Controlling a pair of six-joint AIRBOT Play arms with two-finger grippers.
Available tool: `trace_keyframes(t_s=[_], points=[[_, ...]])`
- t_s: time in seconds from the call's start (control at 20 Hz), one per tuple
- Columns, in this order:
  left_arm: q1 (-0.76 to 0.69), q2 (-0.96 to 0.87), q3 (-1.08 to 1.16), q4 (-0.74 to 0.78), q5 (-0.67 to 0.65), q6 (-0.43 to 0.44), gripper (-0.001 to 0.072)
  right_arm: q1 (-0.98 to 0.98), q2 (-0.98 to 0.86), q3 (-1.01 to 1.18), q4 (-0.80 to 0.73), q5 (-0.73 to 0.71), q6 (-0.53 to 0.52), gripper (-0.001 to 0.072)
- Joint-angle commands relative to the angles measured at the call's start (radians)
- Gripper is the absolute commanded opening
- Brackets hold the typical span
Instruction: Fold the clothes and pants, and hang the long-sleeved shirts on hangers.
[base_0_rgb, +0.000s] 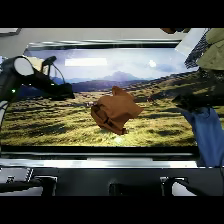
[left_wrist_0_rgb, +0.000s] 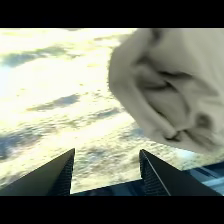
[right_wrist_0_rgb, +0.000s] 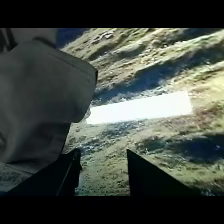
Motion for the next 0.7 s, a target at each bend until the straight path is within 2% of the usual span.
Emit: trace_keyframes(t_s=[0.0,0.05,0.1,0.4,0.65], points=[[0.056,0.025,0.001,0.011,-0.018,0.006,0.0469,0.053,-0.220,0.000,0.145,0.020,-0.202,0.0443],[0.056,0.025,0.001,0.011,-0.018,0.006,0.0469,0.090,-0.270,0.000,0.145,0.058,-0.216,0.0502],[0.056,0.025,0.001,0.011,-0.018,0.006,0.0469,0.126,-0.317,0.000,0.142,0.105,-0.219,0.0516],[0.055,0.025,0.001,0.011,-0.018,0.000,0.0468,0.251,-0.425,0.000,0.140,0.301,-0.222,0.0515],[0.055,0.022,0.001,0.011,-0.018,-0.024,0.0469,0.253,-0.471,0.000,0.172,0.323,-0.250,0.0514]])
